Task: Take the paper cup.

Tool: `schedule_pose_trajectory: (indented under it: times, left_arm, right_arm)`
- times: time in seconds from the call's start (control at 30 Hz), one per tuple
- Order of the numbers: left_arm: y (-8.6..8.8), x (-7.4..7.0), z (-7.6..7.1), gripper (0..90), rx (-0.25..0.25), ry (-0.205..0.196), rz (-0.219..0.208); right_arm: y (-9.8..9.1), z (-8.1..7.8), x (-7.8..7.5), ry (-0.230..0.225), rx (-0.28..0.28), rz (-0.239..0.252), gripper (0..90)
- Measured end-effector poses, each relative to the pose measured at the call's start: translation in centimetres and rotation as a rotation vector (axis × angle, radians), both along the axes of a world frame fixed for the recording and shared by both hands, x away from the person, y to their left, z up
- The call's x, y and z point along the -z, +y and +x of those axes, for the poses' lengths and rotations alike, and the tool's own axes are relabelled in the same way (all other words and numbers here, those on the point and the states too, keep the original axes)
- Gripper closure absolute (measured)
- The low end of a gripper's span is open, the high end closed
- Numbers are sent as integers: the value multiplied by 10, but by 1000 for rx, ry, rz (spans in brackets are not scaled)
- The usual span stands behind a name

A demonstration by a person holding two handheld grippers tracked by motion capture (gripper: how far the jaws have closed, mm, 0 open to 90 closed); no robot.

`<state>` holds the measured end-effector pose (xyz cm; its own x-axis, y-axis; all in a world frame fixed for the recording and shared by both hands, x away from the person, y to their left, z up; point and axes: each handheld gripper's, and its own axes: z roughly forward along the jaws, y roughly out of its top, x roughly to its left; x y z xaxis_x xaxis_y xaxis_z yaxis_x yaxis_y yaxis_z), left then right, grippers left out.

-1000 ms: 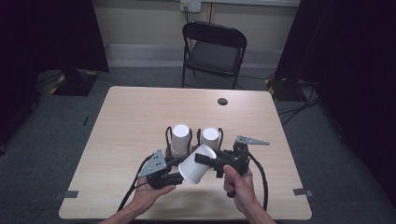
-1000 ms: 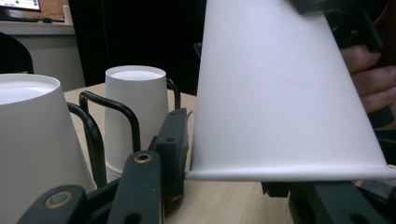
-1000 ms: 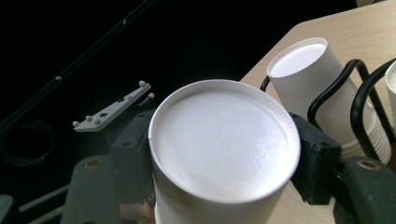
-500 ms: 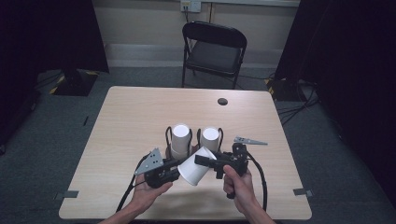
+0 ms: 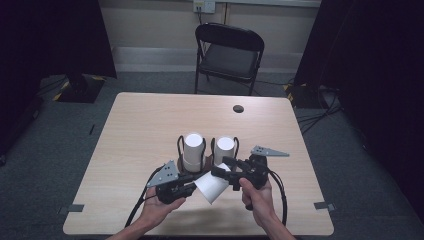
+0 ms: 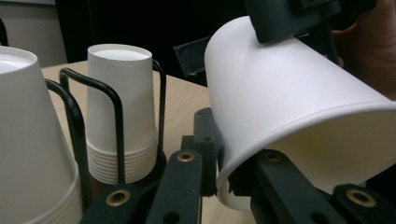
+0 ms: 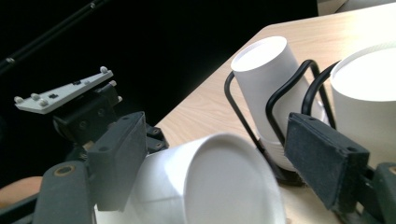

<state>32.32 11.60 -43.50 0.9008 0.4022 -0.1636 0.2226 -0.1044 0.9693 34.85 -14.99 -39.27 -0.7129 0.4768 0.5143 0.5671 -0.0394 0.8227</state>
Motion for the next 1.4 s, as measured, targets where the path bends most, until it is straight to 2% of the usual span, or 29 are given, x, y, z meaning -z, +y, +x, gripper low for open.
schedule_pose_trajectory:
  times: [0.1, 0.23, 0.3, 0.33, 0.5, 0.6, 0.67, 0.87, 1.0, 1.13, 1.23, 1.27, 1.3, 1.33, 1.4]
  left_arm:
    - [-1, -2, -1, 848, 21, 16, 18]
    - [-1, -2, -1, 848, 32, 23, 44]
    - [-1, -2, -1, 849, 40, 52, 46]
    - [1, -3, -1, 849, 39, 69, 56]
    - [8, -6, 0, 850, 31, 107, 77]
    - [11, -7, 2, 850, 22, 116, 85]
    - [15, -8, 3, 851, 23, 132, 89]
    - [21, -12, 5, 852, 14, 129, 131]
    - [21, -14, 6, 853, 3, 124, 191]
    - [22, -14, 8, 854, -2, 139, 217]
    - [22, -13, 10, 854, -3, 175, 226]
    - [23, -12, 12, 854, 0, 185, 236]
    - [23, -12, 12, 853, 0, 185, 236]
    - [23, -12, 13, 853, 3, 204, 227]
    - [23, -12, 14, 854, -5, 225, 237]
  right_arm:
    - [-1, -1, -1, -25, 6, -20, 212]
    - [-3, -1, -3, -34, 12, -30, 214]
    - [-4, 0, -4, -41, 18, -35, 215]
    - [-6, -1, -6, -52, 23, -43, 219]
    - [-11, -1, -7, -76, 35, -74, 225]
    - [-13, -2, -7, -89, 39, -87, 231]
    - [-15, -3, -6, -106, 45, -117, 233]
    - [-18, -4, -6, -122, 56, -135, 232]
    - [-19, -6, -7, -143, 51, -155, 226]
    - [-21, -9, -7, -159, 43, -172, 215]
    - [-22, -12, -6, -172, 34, -195, 225]
    - [-22, -14, -5, -180, 10, -209, 247]
    - [-22, -14, -5, -180, 10, -209, 247]
    - [-21, -15, -4, -177, 3, -216, 246]
    - [-20, -17, -3, -183, -19, -233, 247]
